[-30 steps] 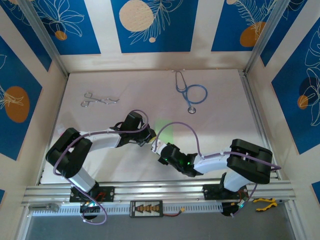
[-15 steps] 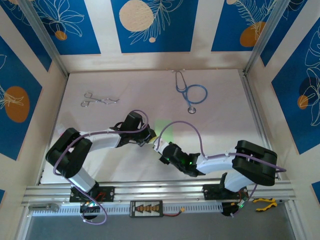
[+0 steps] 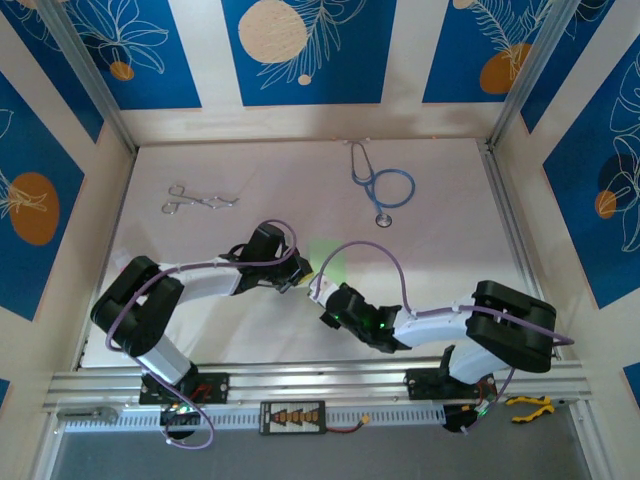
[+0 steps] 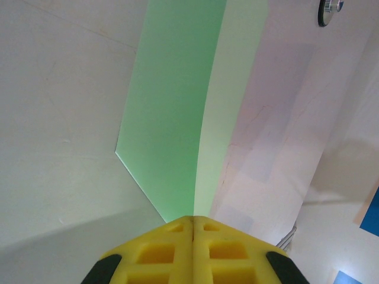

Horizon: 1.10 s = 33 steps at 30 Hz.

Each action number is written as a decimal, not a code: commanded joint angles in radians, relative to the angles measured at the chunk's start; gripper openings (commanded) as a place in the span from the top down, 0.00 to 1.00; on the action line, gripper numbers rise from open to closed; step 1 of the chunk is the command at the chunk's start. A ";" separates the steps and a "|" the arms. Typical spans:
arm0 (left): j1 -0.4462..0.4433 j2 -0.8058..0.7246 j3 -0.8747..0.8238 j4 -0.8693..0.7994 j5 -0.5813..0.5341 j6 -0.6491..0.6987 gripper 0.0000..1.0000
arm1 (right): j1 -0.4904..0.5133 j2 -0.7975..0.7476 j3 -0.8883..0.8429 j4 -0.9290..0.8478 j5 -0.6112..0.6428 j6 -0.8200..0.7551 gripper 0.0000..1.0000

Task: Fold a paper plane with a square sheet of paper (pick it up from the middle)
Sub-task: Third fold the triangle at the center of the table.

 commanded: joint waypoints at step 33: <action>0.004 -0.006 -0.018 0.017 -0.001 -0.010 1.00 | -0.037 -0.037 0.001 0.015 -0.071 0.085 0.77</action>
